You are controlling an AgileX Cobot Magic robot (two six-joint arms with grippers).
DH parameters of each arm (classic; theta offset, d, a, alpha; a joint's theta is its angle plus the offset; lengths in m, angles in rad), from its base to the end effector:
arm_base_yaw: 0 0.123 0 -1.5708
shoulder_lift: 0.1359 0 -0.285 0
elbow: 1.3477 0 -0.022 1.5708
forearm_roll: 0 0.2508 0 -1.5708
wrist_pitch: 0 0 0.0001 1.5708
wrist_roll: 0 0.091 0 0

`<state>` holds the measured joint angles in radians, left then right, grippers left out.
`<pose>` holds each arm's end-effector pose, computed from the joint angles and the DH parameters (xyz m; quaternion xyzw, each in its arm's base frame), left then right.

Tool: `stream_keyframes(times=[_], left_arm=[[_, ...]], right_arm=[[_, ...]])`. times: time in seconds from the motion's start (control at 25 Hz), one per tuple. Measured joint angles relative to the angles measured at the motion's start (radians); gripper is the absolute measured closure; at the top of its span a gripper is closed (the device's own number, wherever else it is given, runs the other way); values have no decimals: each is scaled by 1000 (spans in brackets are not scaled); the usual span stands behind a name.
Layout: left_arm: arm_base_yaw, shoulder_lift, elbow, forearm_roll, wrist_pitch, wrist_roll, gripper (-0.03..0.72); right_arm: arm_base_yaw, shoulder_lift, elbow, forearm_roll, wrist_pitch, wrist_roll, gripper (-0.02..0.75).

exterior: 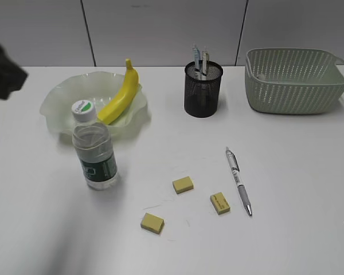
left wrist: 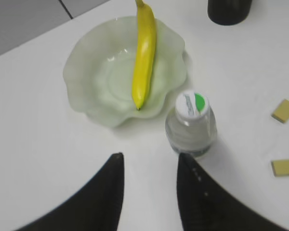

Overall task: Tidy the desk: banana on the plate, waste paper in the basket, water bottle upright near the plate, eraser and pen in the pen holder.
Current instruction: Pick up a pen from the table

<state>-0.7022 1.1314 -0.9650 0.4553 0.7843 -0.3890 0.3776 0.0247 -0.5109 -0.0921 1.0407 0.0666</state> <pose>0.1909 -0.1245 0.3344 0.2360 0.8880 0.0000 0.3947 0.0012 -0.0073 0.2823 -0.1308 0.8406 0.0704 0.5209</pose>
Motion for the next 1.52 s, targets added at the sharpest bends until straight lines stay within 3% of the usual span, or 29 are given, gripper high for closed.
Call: stream_keyframes(times=[0.24, 0.52, 0.68, 1.0, 1.2, 1.36, 1.52], left_arm=[[0, -501, 190, -127, 123, 51, 398], [0, -957, 383, -326, 285, 201, 203], [0, -1067, 424, -341, 285, 210, 172], [0, -1079, 425, -343, 277, 210, 177], [51, -1079, 425, -345, 277, 210, 179], [174, -1079, 425, -345, 276, 210, 188], [303, -1094, 426, -345, 274, 211, 189]], right_arm=[[0, 0, 0, 0, 0, 0, 495], [0, 0, 0, 0, 0, 0, 495], [0, 0, 0, 0, -1, 0, 495], [0, 56, -15, 12, -31, 0, 495], [0, 427, -30, 83, -168, 0, 496], [0, 883, -91, 155, -358, 3, 496], [9, 1271, -252, 168, -437, 15, 494]])
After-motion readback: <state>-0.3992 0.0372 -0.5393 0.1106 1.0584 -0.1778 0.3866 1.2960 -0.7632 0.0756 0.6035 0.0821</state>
